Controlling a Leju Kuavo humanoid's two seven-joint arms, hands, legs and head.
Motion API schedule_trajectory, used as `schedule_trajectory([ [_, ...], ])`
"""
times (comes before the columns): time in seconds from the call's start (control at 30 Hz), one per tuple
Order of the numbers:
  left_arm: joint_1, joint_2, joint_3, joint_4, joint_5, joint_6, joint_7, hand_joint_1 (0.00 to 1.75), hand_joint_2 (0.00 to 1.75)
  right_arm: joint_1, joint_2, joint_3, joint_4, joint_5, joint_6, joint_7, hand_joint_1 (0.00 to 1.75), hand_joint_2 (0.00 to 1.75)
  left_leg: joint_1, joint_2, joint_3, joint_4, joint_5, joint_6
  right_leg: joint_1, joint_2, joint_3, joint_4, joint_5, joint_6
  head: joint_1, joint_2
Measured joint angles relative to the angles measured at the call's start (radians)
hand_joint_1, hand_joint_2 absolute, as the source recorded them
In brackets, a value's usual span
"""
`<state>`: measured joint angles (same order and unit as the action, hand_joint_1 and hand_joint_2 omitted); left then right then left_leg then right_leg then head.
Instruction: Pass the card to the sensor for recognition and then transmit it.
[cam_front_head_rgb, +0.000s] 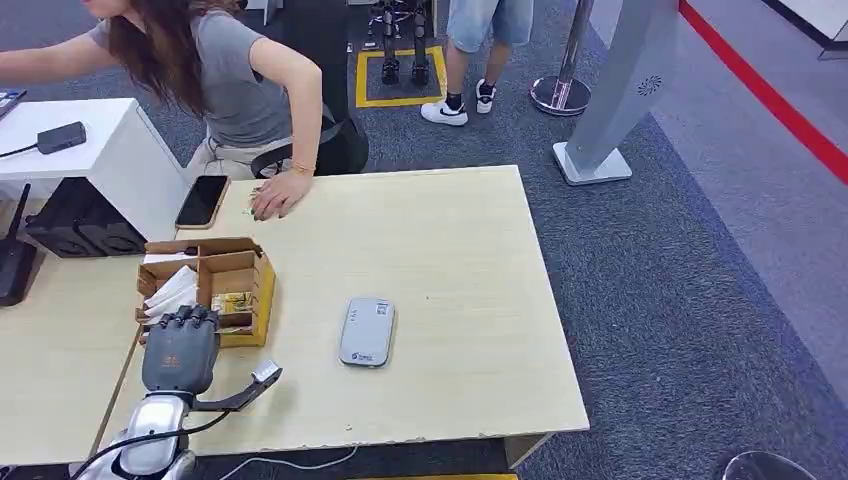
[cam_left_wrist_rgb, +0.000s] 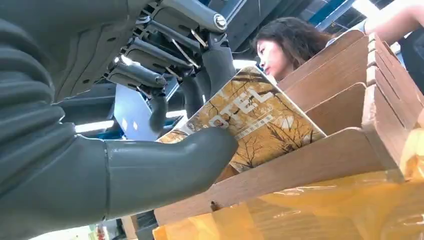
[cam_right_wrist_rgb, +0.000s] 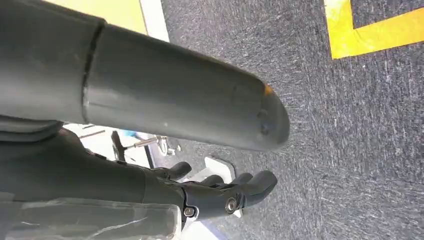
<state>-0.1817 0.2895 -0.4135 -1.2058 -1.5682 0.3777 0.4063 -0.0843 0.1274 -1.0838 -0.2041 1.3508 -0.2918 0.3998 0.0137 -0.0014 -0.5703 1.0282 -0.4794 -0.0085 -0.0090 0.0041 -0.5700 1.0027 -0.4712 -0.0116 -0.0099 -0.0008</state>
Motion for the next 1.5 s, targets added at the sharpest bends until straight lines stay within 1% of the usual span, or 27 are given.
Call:
schedule_trajectory([
  [0.23,0.000,-0.003,0.000,0.004,0.000,0.001,0.000,1.06,1.75,0.000,0.000,0.000,0.000,0.000,0.000,0.000,0.00,0.00,0.000,0.000,0.000,0.000,0.000,0.000,0.000,0.000,0.000,0.000,0.000,0.000,0.000,0.000],
  [0.27,0.000,-0.003,0.000,0.004,0.000,0.001,0.000,1.12,1.75,0.000,0.000,0.000,0.000,0.000,0.000,0.000,0.00,0.00,0.000,0.000,0.000,0.000,0.000,0.000,0.000,0.000,0.000,0.000,0.000,0.000,0.000,0.000],
  [0.3,0.000,-0.003,0.000,0.004,0.000,0.001,0.000,1.20,1.75,0.000,0.000,0.000,0.000,0.000,0.000,0.000,0.00,0.00,0.000,0.000,0.000,0.000,0.000,0.000,0.000,0.000,0.000,0.000,0.000,0.000,0.000,0.000],
  [0.4,-0.001,-0.004,0.000,0.005,0.000,0.002,0.000,1.05,1.75,0.000,0.000,0.000,0.000,0.000,0.000,0.000,0.00,0.00,0.000,0.000,0.000,0.000,0.000,-0.001,0.000,0.000,0.000,0.000,0.000,0.000,0.000,0.000],
  [0.43,-0.001,-0.004,0.000,0.005,0.000,0.002,0.000,1.06,1.75,0.000,0.000,0.000,0.000,0.000,0.000,0.000,0.00,0.00,0.000,0.000,0.000,0.000,0.000,-0.001,0.000,0.000,0.000,0.000,0.000,0.000,0.000,0.000],
  [0.6,-0.001,-0.004,0.000,0.005,0.000,0.002,0.000,1.05,1.75,0.000,0.000,0.000,0.000,0.000,0.000,0.000,0.00,0.00,0.000,0.000,0.000,0.000,0.000,-0.001,0.000,0.000,0.000,0.000,0.000,0.000,0.000,0.000],
  [0.67,-0.001,-0.005,0.000,0.005,0.000,0.002,0.000,1.10,1.75,0.000,0.000,0.000,0.000,0.000,0.000,0.000,0.00,0.00,0.000,0.000,0.000,0.000,0.000,-0.001,0.000,0.000,0.000,0.000,0.000,0.000,0.000,0.000],
  [0.7,-0.001,-0.005,0.000,0.005,0.000,0.002,0.000,0.99,1.75,0.000,0.000,0.000,0.000,0.000,0.000,0.000,0.00,0.00,0.000,0.000,0.000,0.000,0.000,-0.001,0.000,0.000,0.000,0.000,0.000,0.000,0.000,0.000],
  [0.73,-0.001,-0.005,0.000,0.005,0.000,0.002,0.000,1.62,1.75,0.000,0.000,0.000,0.000,0.000,0.000,0.000,0.00,0.00,0.000,0.000,0.000,0.000,0.000,-0.001,0.000,0.000,0.000,0.000,0.000,0.000,0.000,0.000],
  [0.77,0.000,-0.005,0.000,0.005,0.000,0.002,-0.002,1.66,1.75,0.000,0.000,0.000,0.000,0.000,-0.001,-0.002,0.00,0.00,0.000,0.000,0.000,0.000,0.000,-0.001,0.000,0.000,0.000,0.000,0.000,0.000,0.000,0.000],
  [0.83,0.000,-0.007,0.000,0.005,0.000,0.005,-0.012,1.66,1.75,0.000,0.000,0.000,0.000,0.000,-0.001,-0.003,0.00,0.00,0.000,0.000,0.000,0.000,0.000,-0.001,0.000,0.000,0.000,0.000,0.000,0.000,0.000,0.000],
  [0.9,0.000,-0.009,0.000,0.005,0.000,0.008,-0.012,1.75,1.75,0.000,0.000,0.000,0.000,0.000,-0.001,-0.003,0.00,0.00,0.000,0.000,0.000,0.000,0.000,-0.001,0.000,0.000,0.000,0.000,0.000,0.000,0.000,0.000],
  [1.03,0.000,-0.012,0.000,0.005,0.000,0.023,-0.013,1.75,1.75,0.000,0.000,0.000,0.000,0.000,-0.001,-0.003,0.00,0.00,0.000,0.000,0.000,0.000,0.000,-0.001,0.000,0.000,0.000,0.000,0.000,0.000,0.000,0.000],
  [1.37,0.000,-0.019,0.000,0.005,0.000,0.029,-0.016,1.75,1.75,0.000,0.000,0.000,0.000,-0.001,-0.001,-0.003,0.00,0.00,0.000,0.000,0.000,0.000,0.000,-0.001,0.000,0.000,0.000,0.000,0.000,0.000,0.000,0.000],
  [1.5,0.000,-0.023,0.000,-0.004,0.000,0.029,-0.041,1.75,1.75,0.000,0.000,0.000,0.000,-0.002,-0.001,-0.003,0.00,0.00,0.000,0.000,0.000,0.000,0.000,-0.001,0.000,0.000,0.000,0.000,0.000,0.000,0.000,0.000],
])
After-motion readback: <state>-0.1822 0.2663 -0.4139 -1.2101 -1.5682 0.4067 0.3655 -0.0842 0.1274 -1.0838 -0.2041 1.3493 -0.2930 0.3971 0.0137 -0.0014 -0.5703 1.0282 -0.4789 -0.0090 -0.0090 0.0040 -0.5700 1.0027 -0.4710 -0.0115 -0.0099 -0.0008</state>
